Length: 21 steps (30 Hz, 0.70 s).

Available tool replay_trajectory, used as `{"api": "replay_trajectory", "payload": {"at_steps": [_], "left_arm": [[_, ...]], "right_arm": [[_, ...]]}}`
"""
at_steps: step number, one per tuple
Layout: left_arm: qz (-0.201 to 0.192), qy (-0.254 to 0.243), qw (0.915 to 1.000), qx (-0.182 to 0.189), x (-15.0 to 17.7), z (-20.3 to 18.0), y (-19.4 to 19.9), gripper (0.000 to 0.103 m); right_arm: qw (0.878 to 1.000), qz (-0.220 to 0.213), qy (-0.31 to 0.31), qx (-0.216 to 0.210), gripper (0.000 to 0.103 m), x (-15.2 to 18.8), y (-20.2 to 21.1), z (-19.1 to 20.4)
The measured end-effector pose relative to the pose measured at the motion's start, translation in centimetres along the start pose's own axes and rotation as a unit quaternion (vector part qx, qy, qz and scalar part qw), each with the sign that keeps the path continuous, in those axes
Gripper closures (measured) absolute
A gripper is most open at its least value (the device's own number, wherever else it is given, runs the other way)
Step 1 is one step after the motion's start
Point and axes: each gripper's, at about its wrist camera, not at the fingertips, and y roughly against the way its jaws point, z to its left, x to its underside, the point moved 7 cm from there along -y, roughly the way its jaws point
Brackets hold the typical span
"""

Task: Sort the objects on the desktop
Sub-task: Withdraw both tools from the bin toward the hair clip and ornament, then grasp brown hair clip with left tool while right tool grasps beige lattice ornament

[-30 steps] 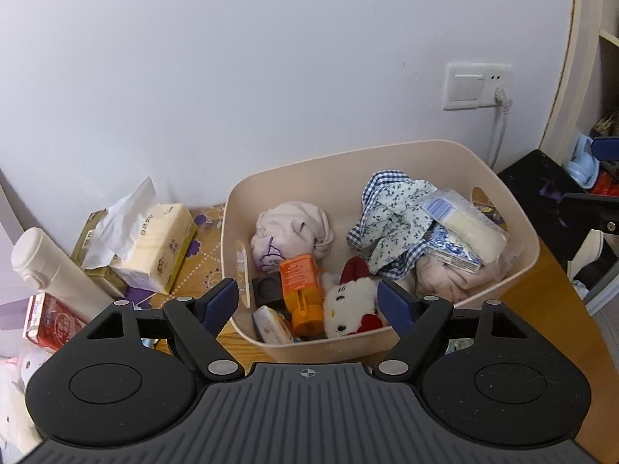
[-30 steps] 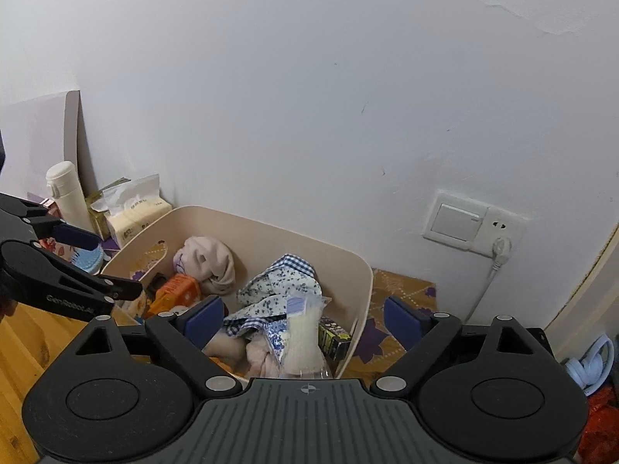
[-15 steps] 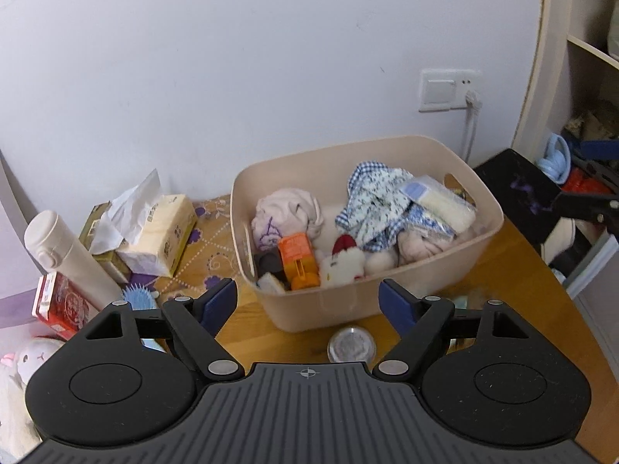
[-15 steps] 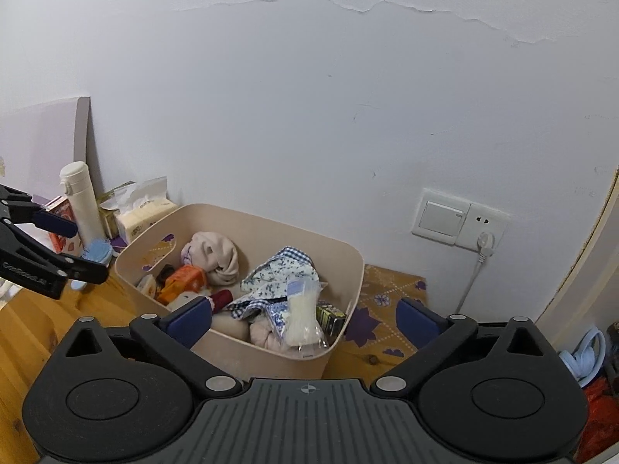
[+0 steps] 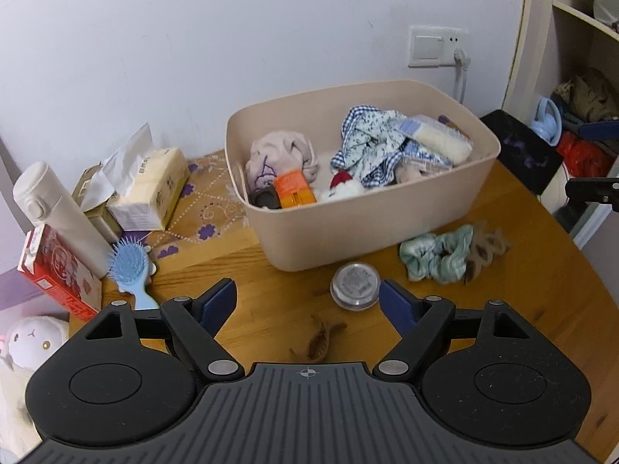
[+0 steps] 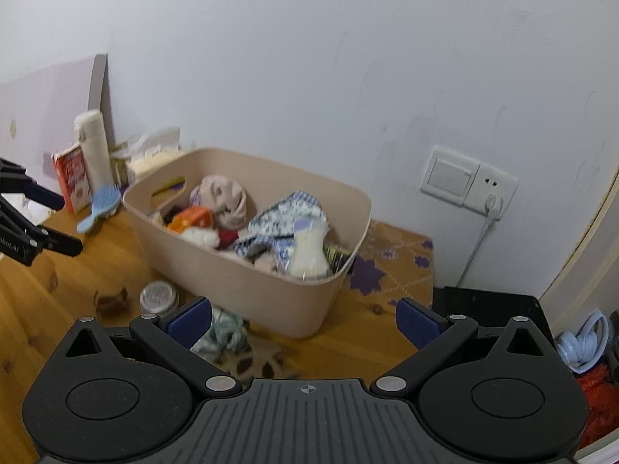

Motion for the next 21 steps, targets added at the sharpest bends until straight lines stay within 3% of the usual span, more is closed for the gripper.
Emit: {"api": "replay_trajectory", "payload": {"at_steps": [11, 21], "left_arm": [[0.050, 0.003, 0.9987, -0.004, 4.6, 0.5, -3.3, 0.021], [0.076, 0.004, 0.9971, 0.003, 6.3, 0.2, -5.6, 0.021]], "right_arm": [[0.999, 0.045, 0.023, -0.005, 0.000, 3.9, -2.4, 0.4], [0.995, 0.089, 0.041, -0.021, 0.000, 6.9, -5.5, 0.8]]}}
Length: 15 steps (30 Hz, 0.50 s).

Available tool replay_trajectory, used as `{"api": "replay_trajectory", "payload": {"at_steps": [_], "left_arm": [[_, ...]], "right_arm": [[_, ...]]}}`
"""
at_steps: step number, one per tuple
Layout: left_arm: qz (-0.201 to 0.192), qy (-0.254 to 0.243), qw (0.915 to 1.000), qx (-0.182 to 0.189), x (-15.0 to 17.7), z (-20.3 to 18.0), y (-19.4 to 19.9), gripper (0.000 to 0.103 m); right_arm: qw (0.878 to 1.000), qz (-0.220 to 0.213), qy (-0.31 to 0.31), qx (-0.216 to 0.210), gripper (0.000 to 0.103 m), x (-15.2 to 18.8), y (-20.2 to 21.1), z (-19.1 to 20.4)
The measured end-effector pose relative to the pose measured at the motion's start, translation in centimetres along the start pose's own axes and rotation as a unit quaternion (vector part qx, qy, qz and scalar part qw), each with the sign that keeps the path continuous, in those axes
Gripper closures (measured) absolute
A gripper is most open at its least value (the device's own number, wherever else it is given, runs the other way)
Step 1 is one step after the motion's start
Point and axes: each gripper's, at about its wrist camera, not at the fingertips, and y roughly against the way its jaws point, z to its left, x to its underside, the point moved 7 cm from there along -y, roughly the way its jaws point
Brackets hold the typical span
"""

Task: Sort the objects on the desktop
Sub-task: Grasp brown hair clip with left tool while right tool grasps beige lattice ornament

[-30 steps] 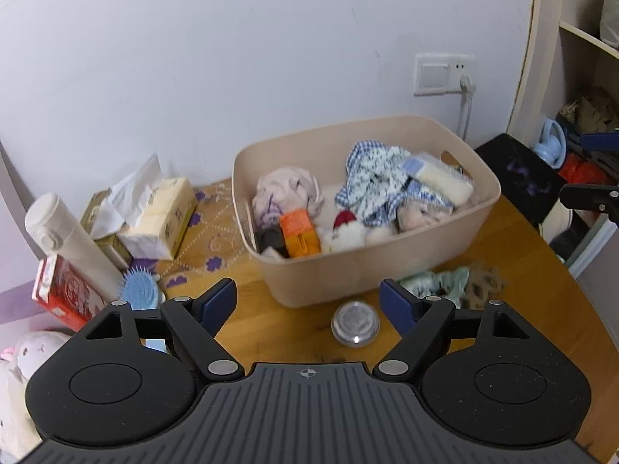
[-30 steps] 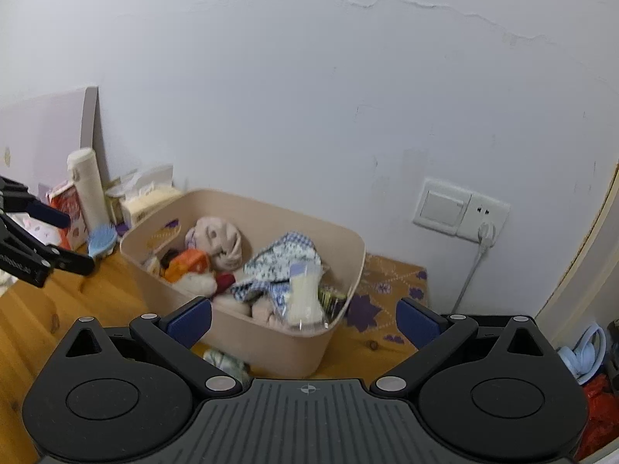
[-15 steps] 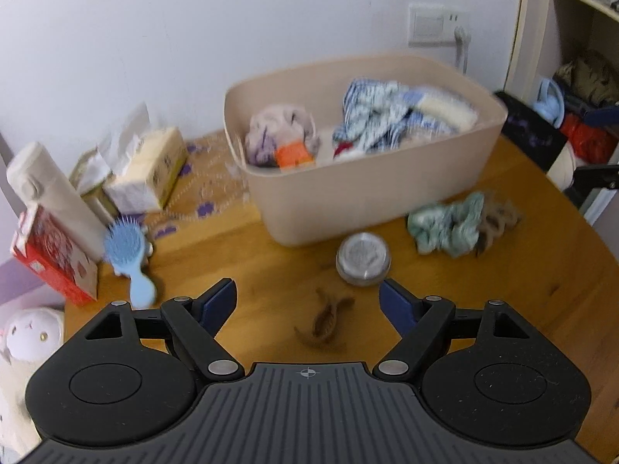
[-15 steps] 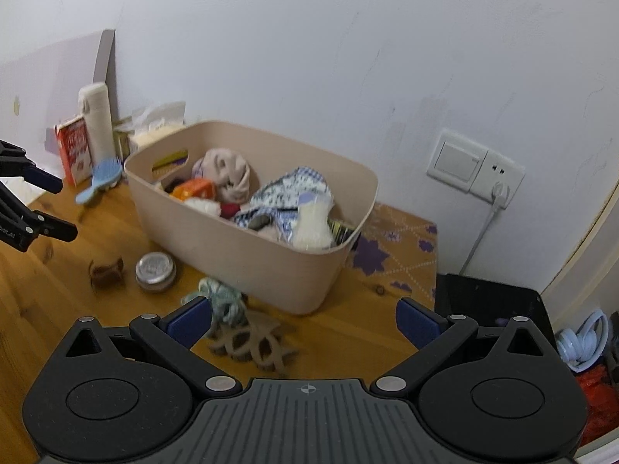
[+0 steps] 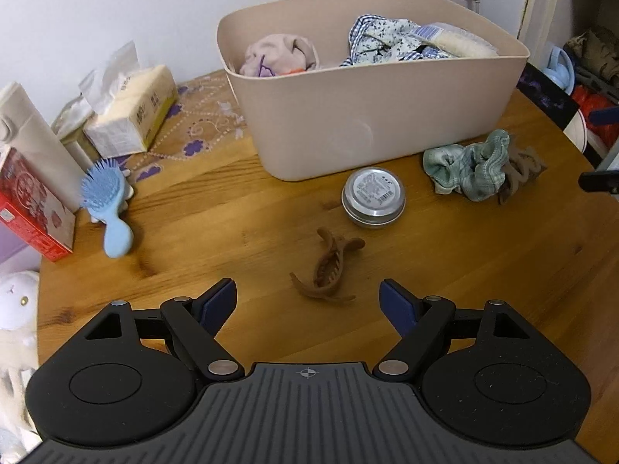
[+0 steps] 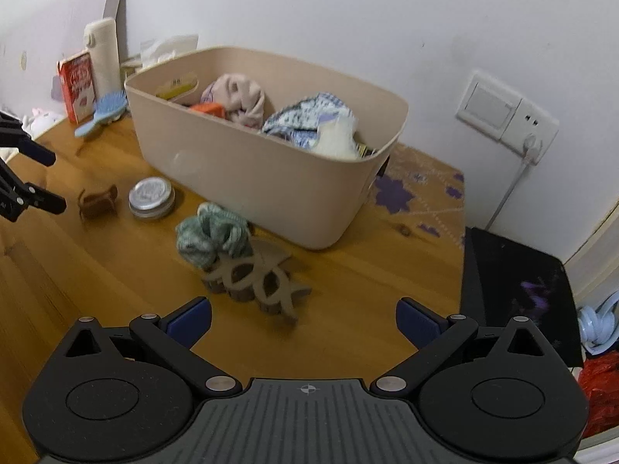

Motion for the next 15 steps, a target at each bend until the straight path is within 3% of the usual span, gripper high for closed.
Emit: {"api": "replay_trajectory", "payload": {"at_steps": [15], "left_arm": [[0.007, -0.012, 0.9999, 0.006, 0.2, -0.2, -3.8, 0.021]], "right_arm": [[0.999, 0.028, 0.006, -0.014, 0.000, 1.9, -4.8, -0.4]]}}
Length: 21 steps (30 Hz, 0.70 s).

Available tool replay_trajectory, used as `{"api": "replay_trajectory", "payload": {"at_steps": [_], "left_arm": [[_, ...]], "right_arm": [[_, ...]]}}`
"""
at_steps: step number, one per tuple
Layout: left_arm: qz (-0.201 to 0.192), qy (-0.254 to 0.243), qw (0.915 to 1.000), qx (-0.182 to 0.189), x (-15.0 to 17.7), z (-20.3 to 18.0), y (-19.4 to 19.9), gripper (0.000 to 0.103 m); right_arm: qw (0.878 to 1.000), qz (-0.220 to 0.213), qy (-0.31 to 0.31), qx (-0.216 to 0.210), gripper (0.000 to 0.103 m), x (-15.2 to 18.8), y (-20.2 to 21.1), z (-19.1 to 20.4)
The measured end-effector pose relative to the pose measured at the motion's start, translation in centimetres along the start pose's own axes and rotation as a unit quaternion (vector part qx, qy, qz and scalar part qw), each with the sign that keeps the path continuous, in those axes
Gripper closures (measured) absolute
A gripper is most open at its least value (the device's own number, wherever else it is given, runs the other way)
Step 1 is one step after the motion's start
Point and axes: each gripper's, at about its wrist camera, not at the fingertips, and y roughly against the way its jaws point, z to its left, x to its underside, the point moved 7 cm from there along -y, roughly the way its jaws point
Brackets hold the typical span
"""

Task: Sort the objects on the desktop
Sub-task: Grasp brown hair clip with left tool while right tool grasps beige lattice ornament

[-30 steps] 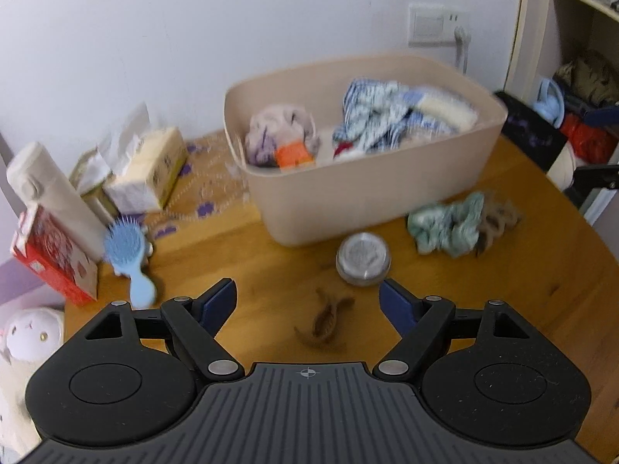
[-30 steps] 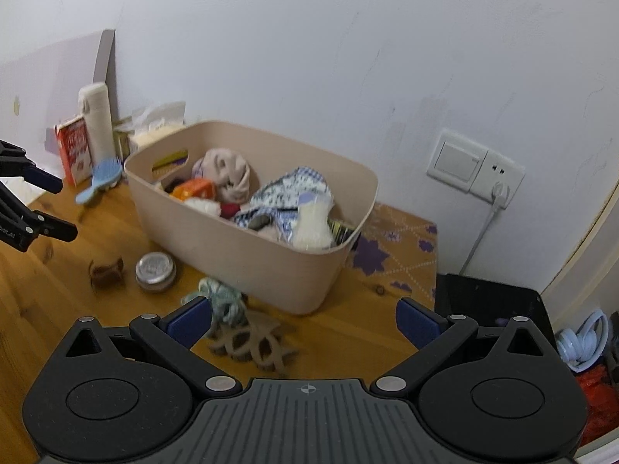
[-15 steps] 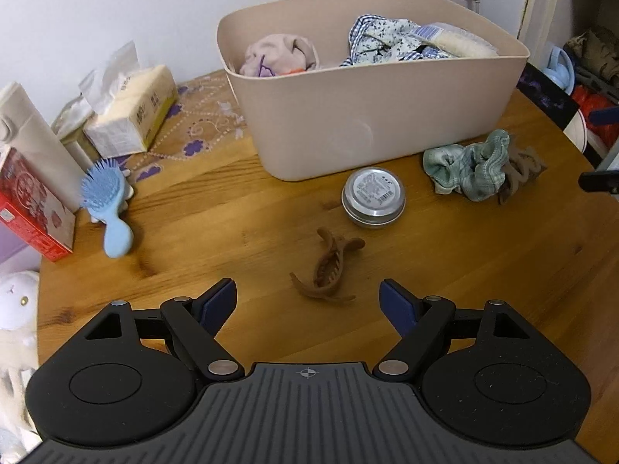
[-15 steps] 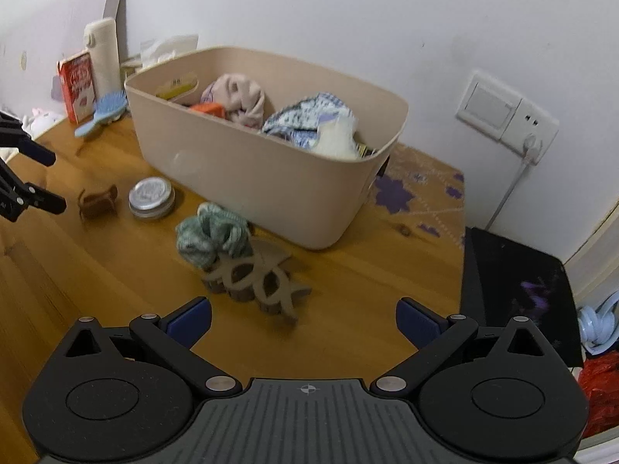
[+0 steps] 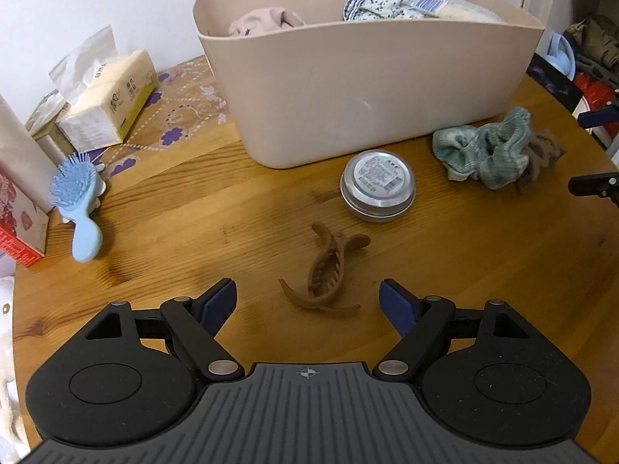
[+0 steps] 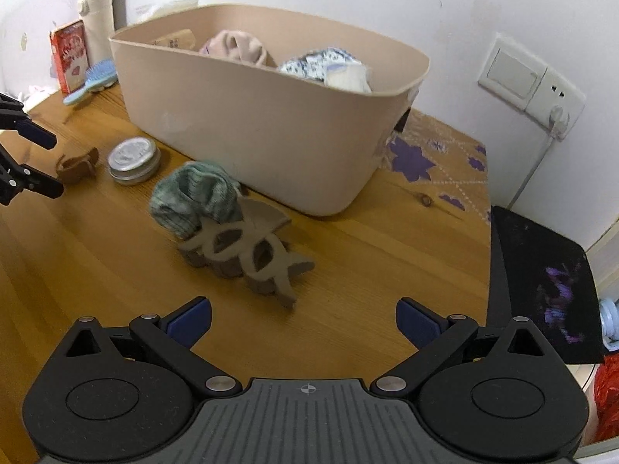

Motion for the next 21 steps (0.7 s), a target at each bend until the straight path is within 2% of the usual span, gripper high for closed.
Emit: {"api": "replay_trajectory", "payload": {"at_steps": [9, 21], "left_arm": [[-0.006, 0.012, 0.9997, 0.021, -0.4, -0.1, -1.2, 0.021], [-0.014, 0.023, 0.9990, 0.036, -0.7, 0.2, -1.6, 0.022]], "right_arm": [[1.000, 0.006, 0.009, -0.025, 0.000, 0.3, -2.4, 0.3], [0.999, -0.012, -0.004, -0.050, 0.000, -1.0, -3.8, 0.8]]}}
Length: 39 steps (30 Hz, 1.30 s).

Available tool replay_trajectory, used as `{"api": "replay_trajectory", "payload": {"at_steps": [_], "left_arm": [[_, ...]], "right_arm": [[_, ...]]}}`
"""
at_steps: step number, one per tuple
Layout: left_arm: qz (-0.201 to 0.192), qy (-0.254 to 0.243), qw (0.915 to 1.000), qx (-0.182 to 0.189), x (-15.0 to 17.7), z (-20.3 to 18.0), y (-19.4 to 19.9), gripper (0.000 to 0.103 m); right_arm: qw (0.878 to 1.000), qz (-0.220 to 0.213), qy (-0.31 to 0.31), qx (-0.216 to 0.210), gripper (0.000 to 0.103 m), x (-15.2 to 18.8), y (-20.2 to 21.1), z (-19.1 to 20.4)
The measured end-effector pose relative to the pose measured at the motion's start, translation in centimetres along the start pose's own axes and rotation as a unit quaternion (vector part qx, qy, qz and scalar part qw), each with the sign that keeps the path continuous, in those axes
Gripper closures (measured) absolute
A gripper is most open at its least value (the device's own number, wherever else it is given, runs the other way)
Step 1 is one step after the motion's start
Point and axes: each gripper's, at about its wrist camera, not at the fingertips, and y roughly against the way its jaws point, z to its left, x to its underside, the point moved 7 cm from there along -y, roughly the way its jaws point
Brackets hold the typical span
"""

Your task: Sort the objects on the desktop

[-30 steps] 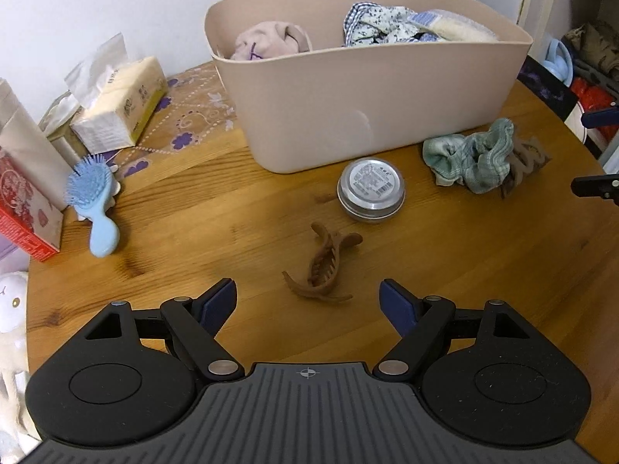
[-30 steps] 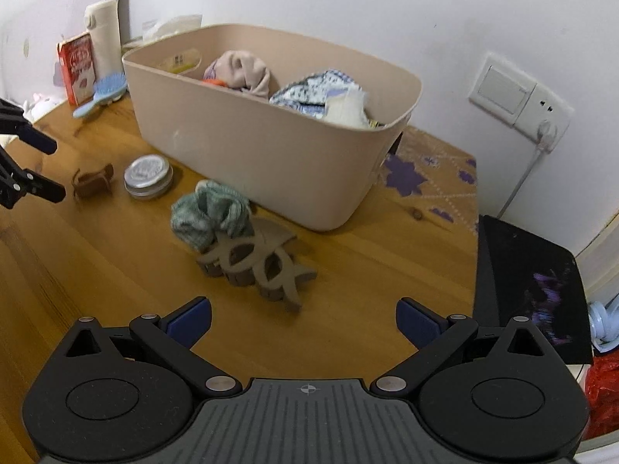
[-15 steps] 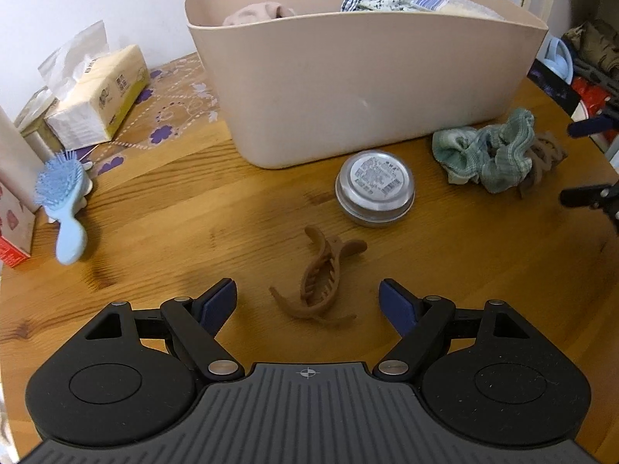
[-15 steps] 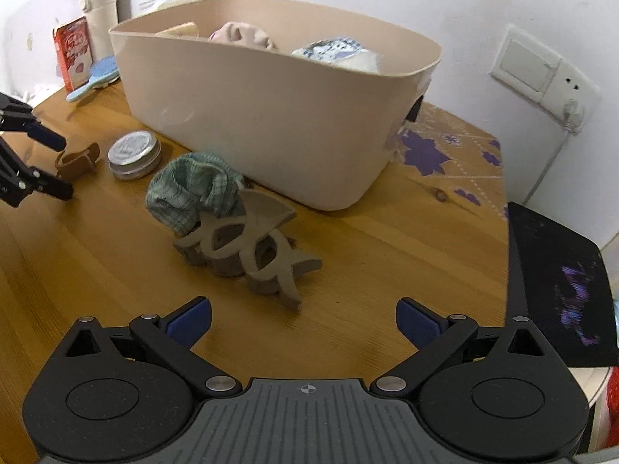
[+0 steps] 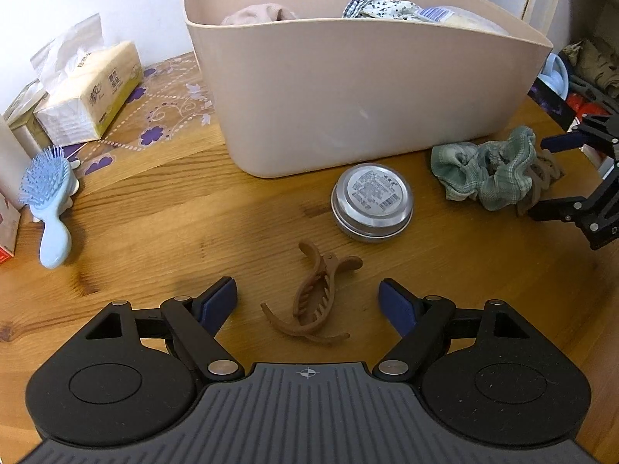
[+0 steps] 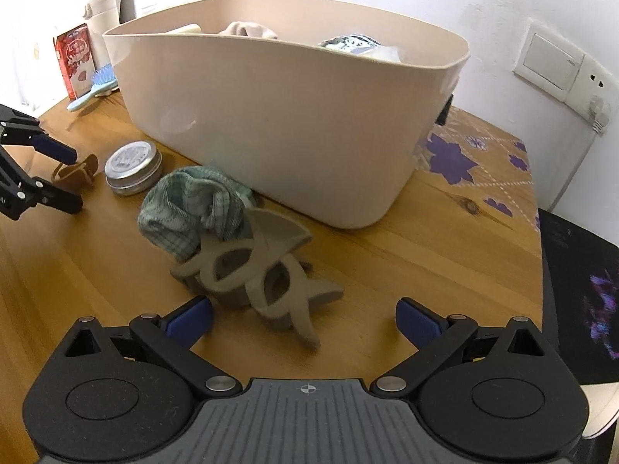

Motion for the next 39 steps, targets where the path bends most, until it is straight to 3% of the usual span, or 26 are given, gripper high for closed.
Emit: {"api": "replay_trajectory", "payload": {"at_steps": [7, 13, 16, 17, 21, 26, 39], "left_arm": [[-0.008, -0.007, 0.9999, 0.005, -0.2, -0.3, 0.1, 0.033], [-0.009, -0.021, 0.9996, 0.014, -0.4, -0.9, 0.3, 0.047], [-0.010, -0.027, 0.9994, 0.018, -0.3, -1.3, 0.4, 0.057], [-0.010, -0.029, 0.9993, 0.019, -0.3, -1.4, 0.5, 0.063], [-0.007, -0.037, 0.9990, 0.023, -0.1, -2.0, 0.8, 0.082], [0.000, -0.041, 0.9990, 0.020, 0.4, -2.3, 1.1, 0.083], [0.005, -0.039, 0.9990, 0.023, 1.9, -2.7, 2.8, 0.083]], "right_arm": [[1.000, -0.008, 0.009, -0.013, 0.003, -0.5, -0.4, 0.4], [0.999, -0.016, 0.016, -0.025, 0.017, -0.7, -0.1, 0.8], [0.999, -0.019, 0.021, -0.032, 0.031, -0.9, 0.1, 1.2], [0.999, -0.020, 0.023, -0.034, 0.039, -1.0, 0.3, 1.4], [0.999, -0.016, 0.025, -0.027, 0.041, -0.8, 0.5, 1.7], [0.999, -0.023, 0.032, -0.017, 0.053, -0.4, 1.4, 2.0], [1.000, -0.011, 0.003, -0.002, 0.053, 2.2, 3.8, 2.3]]}}
